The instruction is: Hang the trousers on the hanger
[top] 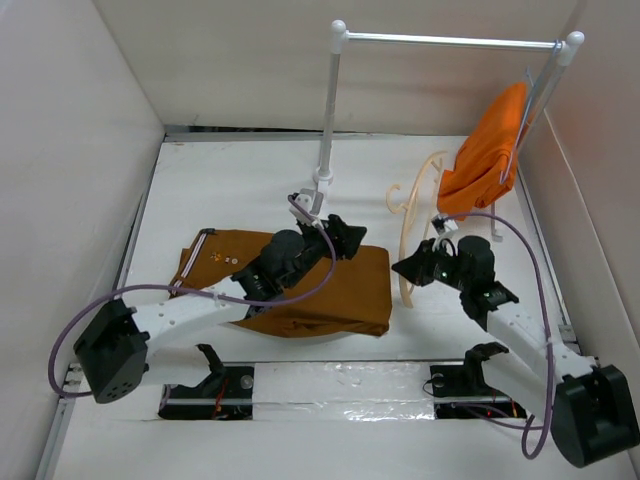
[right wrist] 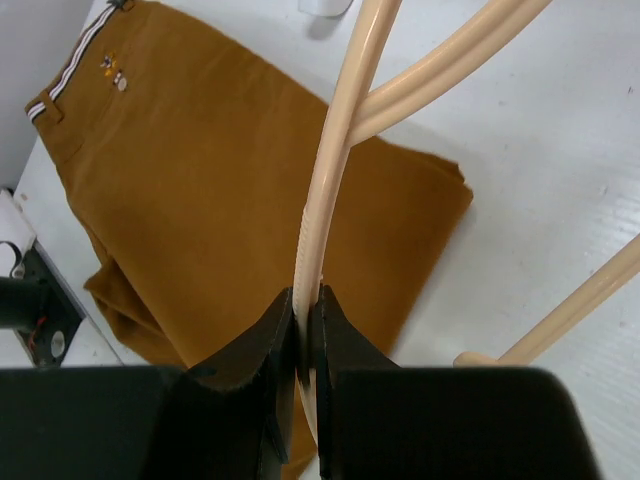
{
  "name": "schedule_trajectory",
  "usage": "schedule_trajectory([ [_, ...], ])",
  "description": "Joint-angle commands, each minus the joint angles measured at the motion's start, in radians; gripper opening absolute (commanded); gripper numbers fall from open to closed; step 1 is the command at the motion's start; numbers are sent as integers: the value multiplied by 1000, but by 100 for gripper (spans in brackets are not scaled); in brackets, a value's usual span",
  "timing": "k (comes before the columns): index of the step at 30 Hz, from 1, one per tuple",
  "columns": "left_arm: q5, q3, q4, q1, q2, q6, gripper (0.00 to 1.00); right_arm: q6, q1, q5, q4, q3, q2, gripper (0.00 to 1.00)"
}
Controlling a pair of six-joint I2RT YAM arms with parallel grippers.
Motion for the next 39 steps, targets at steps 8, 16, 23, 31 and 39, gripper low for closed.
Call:
schedule_trajectory([
  [8,78,181,141,-55,231,-81,56,-24,42,-17,-95,-120,-296,0],
  [16,112,157,289,-64,281,-101,55,-29,51,1,-174,-159,-385,0],
  [23,58,273,159,-64,391,-87,45,-21,72,-9,-183,-166,-391,0],
  [31,49,296,140,-64,451,-112,17,-17,81,0,-209,-174,-409,0],
  [39,9,284,74,-64,419,-130,0,-53,81,45,-365,-127,-466,46],
])
